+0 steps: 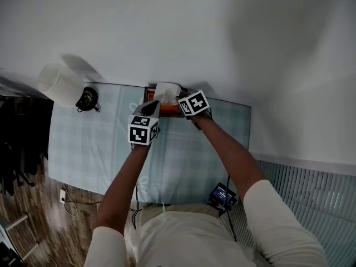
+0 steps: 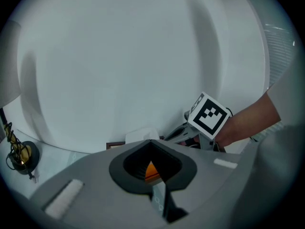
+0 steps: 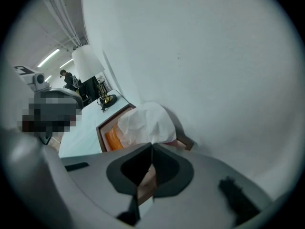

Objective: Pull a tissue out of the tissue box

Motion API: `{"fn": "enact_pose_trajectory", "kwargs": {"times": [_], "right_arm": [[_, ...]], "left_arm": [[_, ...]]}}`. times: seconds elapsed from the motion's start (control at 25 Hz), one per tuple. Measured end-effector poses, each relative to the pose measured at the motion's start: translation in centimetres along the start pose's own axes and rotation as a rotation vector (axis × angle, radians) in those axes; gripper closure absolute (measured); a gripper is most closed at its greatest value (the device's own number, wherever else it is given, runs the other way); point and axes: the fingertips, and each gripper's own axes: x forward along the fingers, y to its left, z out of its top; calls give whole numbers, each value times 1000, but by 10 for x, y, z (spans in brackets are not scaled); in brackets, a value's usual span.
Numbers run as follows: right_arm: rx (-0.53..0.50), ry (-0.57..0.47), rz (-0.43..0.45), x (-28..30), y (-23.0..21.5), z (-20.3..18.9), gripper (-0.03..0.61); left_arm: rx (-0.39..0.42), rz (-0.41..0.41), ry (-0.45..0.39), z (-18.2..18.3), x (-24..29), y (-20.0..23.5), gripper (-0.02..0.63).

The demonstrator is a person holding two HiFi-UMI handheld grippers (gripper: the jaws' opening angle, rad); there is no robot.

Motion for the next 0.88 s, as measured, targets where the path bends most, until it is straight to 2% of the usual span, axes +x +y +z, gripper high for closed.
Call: {"fn": "enact_pose_trajectory", "kwargs": {"times": [0.64,0.88], "right_arm": [[6,-201,-19,-61,44,14,565],[16,-248,-40,-91,56,2,565]], "left_arm": [[26,8,-21,6,-26,-16,606],[47,14,-34,3,-49,-29,606]]}}
